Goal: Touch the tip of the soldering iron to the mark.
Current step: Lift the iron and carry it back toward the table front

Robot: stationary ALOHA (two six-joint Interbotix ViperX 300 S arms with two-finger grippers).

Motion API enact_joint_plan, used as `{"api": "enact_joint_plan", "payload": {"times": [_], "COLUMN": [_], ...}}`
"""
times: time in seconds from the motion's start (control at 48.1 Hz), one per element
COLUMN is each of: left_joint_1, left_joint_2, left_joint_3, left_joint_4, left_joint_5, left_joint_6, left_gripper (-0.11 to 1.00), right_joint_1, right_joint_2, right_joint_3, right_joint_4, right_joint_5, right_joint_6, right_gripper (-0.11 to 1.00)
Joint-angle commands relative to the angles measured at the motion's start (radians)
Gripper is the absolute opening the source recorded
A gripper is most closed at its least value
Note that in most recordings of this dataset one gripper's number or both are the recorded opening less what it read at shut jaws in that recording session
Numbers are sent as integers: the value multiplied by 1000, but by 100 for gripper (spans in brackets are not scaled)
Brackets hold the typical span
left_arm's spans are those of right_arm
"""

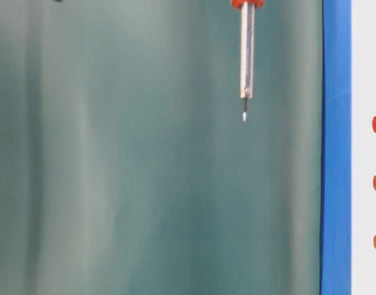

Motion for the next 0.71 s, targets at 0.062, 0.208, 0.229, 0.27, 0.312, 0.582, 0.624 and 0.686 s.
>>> {"api": "enact_joint_plan", "payload": {"times": [0.062, 0.208, 0.229, 0.27, 0.312, 0.582, 0.624, 0.686], "left_joint_1": [2, 2, 2, 2, 2, 2, 2, 2], "left_joint_2": [0, 2, 0, 0, 0, -2, -2, -2], "left_joint_3": [-12, -12, -12, -14, -14, -12, -12, -14], "left_joint_4": [2, 2, 2, 0, 0, 0, 2, 0], "left_joint_5": [-9, -11, -11, -9, -9, -9, -9, -11], "left_joint_6": [0, 0, 0, 0, 0, 0, 0, 0], "left_gripper": [0, 0, 0, 0, 0, 0, 0, 0], "right_joint_1": [144, 236, 245, 259, 270, 276, 272, 259], "right_joint_2": [8, 44, 51, 63, 75, 150, 176, 229], "right_joint_3": [-5, -12, -15, -18, -21, -66, -83, -120], "right_joint_4": [-51, -140, -153, -179, -209, -365, -374, -382], "right_joint_5": [-71, -98, -100, -103, -100, -106, -106, -106], "right_joint_6": [118, 250, 268, 304, 337, 469, 480, 492], "right_gripper": [6, 6, 6, 6, 6, 6, 6, 6]}}
